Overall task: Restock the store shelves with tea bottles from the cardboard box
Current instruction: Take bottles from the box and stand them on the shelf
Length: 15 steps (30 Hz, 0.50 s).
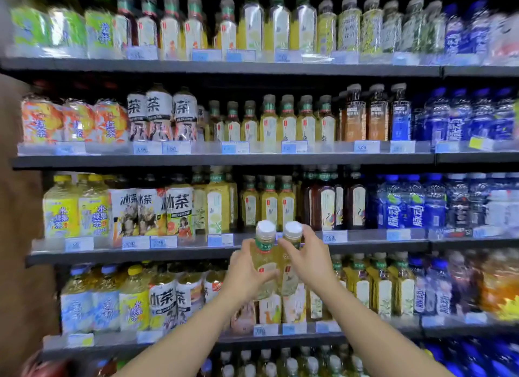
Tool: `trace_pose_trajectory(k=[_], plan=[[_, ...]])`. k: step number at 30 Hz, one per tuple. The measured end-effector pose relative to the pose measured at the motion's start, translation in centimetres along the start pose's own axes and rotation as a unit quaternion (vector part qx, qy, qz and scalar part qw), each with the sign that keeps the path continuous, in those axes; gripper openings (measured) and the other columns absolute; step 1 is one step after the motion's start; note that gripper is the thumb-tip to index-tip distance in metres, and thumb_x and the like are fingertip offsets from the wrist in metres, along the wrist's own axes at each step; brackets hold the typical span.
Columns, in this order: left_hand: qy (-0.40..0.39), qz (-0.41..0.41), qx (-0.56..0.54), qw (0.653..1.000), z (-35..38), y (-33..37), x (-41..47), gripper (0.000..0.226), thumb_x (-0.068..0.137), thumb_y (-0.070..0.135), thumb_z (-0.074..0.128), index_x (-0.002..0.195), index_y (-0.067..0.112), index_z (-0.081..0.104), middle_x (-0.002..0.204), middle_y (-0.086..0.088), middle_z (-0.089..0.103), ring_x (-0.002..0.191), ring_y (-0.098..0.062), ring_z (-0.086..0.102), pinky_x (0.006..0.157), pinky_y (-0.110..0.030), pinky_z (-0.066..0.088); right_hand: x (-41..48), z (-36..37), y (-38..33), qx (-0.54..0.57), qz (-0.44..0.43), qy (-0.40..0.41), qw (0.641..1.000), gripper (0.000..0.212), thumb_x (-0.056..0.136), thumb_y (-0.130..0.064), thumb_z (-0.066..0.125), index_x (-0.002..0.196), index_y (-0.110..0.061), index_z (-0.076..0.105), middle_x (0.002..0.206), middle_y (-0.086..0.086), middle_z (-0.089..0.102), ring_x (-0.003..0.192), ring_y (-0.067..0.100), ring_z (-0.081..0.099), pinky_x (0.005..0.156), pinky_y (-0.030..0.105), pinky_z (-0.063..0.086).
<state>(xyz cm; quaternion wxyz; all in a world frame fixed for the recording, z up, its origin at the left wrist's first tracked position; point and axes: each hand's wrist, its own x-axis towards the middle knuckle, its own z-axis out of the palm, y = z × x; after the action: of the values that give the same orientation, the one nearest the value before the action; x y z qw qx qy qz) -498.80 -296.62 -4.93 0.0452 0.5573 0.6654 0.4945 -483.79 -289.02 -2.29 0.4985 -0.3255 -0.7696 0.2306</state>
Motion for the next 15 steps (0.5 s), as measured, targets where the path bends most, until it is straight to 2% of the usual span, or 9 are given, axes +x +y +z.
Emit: trace_pose_trajectory(k=[3,7,10,12,15], plan=[[0.024,0.028,0.006,0.999,-2.2,2.5,4.6,0.080,0.072,0.038,0.089,0.133,0.032,0.038,0.116,0.014,0.051,0.111,-0.007,0.050,0.092,-0.026,0.041,4.9,-1.4,-2.4,0.006,-0.045,0.027,0.999,0.039,0.087,-0.045,0.070,0.118,-0.026,0.055,0.099,-0.015,0.064,0.088,0.006,0.059,0.067,0.023,0.043],[0.038,0.062,0.019,0.997,-3.8,3.8,10.1,0.070,0.072,0.026,0.091,0.122,0.033,0.043,0.111,0.015,0.055,0.105,-0.005,0.052,0.087,-0.023,0.039,10.1,-1.7,-4.0,0.016,-0.077,0.026,0.997,0.043,0.089,-0.039,0.070,0.125,-0.024,0.054,0.104,-0.016,0.058,0.096,0.005,0.054,0.077,0.023,0.041],[0.037,0.051,0.034,0.997,-3.4,2.7,13.6,0.071,0.072,0.024,0.090,0.128,0.027,0.048,0.114,0.012,0.058,0.106,-0.009,0.056,0.088,-0.026,0.043,12.7,-0.1,-3.1,0.024,-0.081,0.033,0.996,0.039,0.088,-0.036,0.072,0.122,-0.026,0.054,0.102,-0.016,0.060,0.094,0.003,0.056,0.073,0.014,0.041],[0.030,0.037,0.040,0.998,-2.9,1.8,15.7,0.067,0.072,0.026,0.090,0.123,0.029,0.047,0.113,0.011,0.061,0.107,-0.012,0.059,0.088,-0.028,0.046,14.1,1.1,-2.1,0.027,-0.085,0.046,0.995,0.034,0.088,-0.034,0.072,0.116,-0.031,0.053,0.099,-0.021,0.059,0.089,-0.004,0.054,0.068,0.005,0.040],[0.027,0.013,0.056,0.998,-2.0,0.2,18.6,0.064,0.073,0.026,0.089,0.122,0.026,0.046,0.113,0.008,0.061,0.108,-0.014,0.060,0.089,-0.030,0.048,16.3,2.9,-0.2,0.025,-0.072,0.052,0.996,0.033,0.088,-0.033,0.072,0.113,-0.033,0.051,0.099,-0.021,0.059,0.090,-0.005,0.055,0.071,0.006,0.039]])
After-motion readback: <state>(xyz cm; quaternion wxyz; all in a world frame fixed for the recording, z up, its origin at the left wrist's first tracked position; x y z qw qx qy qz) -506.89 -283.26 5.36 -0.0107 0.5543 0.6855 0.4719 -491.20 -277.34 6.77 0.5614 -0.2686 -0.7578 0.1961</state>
